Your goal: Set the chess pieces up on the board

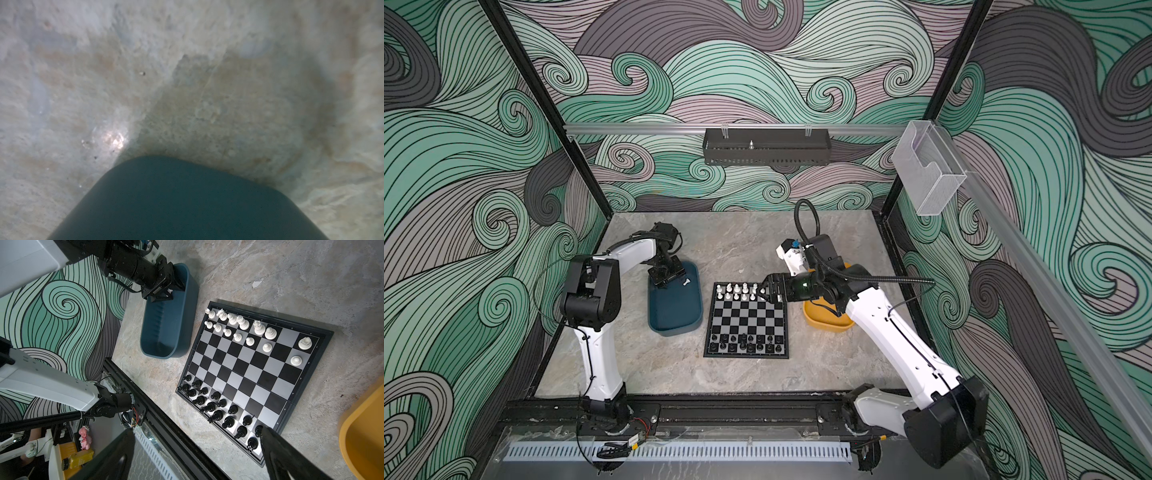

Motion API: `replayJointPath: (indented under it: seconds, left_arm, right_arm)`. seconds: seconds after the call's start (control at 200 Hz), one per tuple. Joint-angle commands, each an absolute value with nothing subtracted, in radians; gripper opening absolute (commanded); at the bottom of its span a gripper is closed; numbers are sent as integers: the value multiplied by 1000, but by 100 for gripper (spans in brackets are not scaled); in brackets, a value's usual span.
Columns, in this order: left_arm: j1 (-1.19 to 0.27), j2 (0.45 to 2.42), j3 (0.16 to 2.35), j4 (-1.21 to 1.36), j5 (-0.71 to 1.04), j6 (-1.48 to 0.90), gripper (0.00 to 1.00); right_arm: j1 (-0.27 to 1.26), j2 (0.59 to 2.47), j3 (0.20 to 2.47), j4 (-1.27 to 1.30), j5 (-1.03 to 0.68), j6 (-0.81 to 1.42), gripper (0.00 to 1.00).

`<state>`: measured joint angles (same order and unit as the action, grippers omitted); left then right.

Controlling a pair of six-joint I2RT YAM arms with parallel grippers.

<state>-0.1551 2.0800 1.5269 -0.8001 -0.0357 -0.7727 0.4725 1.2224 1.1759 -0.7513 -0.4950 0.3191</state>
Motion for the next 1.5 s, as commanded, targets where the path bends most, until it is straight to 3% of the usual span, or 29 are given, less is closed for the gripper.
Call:
replayJointPath:
  seconds: [0.0, 0.375, 0.645, 1.196, 1.496]
  left_arm:
    - [-173, 2106, 1530, -802, -51, -762, 57]
    - [-167, 1967, 1479, -791, 9, -706, 60]
    - [-171, 1985, 1425, -825, 78, -674, 62]
    - [-178, 1999, 1389, -856, 126, -528, 49]
    - [-143, 1994, 1383, -833, 74, -667, 49]
  right_arm:
    - [459, 1198, 1167, -743, -505, 324, 95]
    - [457, 1198, 1157, -730, -517, 339, 95]
    - [457, 1195, 1143, -727, -527, 344, 95]
    - [454, 1173, 1137, -729, -524, 354, 95]
    - [451, 1178, 1125, -720, -538, 357, 95]
